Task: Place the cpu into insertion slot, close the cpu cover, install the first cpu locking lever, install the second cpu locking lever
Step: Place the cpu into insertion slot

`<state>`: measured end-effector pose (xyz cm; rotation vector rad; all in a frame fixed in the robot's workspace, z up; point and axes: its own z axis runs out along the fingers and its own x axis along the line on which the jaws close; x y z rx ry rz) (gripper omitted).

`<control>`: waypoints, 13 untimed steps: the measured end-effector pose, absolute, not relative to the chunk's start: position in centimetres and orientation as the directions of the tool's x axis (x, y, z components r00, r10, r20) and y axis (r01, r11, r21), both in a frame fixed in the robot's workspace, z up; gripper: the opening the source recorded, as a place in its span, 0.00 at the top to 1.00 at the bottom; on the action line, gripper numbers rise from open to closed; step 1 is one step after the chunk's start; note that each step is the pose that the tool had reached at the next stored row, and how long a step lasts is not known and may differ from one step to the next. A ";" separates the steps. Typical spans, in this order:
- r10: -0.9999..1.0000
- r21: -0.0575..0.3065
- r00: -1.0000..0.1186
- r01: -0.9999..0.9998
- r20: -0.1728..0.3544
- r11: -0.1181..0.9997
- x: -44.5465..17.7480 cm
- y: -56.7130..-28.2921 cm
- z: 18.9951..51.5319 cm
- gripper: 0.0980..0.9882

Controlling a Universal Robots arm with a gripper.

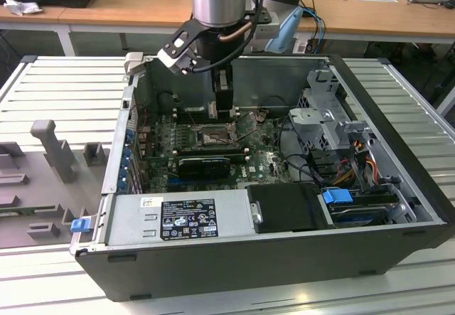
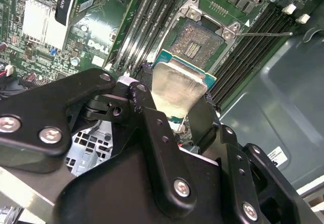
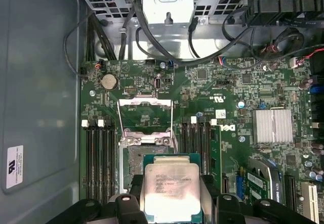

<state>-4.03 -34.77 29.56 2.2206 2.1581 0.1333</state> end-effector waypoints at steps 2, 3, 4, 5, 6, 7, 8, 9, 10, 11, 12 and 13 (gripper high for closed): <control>0.999 0.090 0.027 0.995 0.033 -0.030 -4.0 -34.8 29.4 0.52; 0.999 0.090 0.027 0.995 0.033 -0.030 -4.0 -34.7 29.3 0.52; 0.999 0.090 0.027 0.995 0.033 -0.030 -4.0 -34.7 29.3 0.52; 0.999 0.090 0.027 0.995 0.033 -0.030 -4.0 -34.7 29.2 0.52; 0.999 0.090 0.027 0.995 0.033 -0.030 -4.0 -34.7 29.1 0.52; 0.999 0.090 0.027 0.995 0.033 -0.030 -4.0 -34.7 29.0 0.52; 0.999 0.090 0.027 0.995 0.033 -0.030 -4.1 -34.7 28.6 0.52; 0.999 0.090 0.027 0.995 0.033 -0.030 -4.1 -34.7 28.4 0.52; 0.999 0.090 0.027 0.995 0.033 -0.030 -4.1 -34.7 28.1 0.52; 0.999 0.090 0.027 0.995 0.033 -0.030 -4.1 -34.7 27.9 0.52; 0.999 0.090 0.027 0.995 0.033 -0.030 -4.1 -34.7 27.8 0.52; 0.999 0.090 0.027 0.995 0.032 -0.030 -4.1 -34.7 27.6 0.52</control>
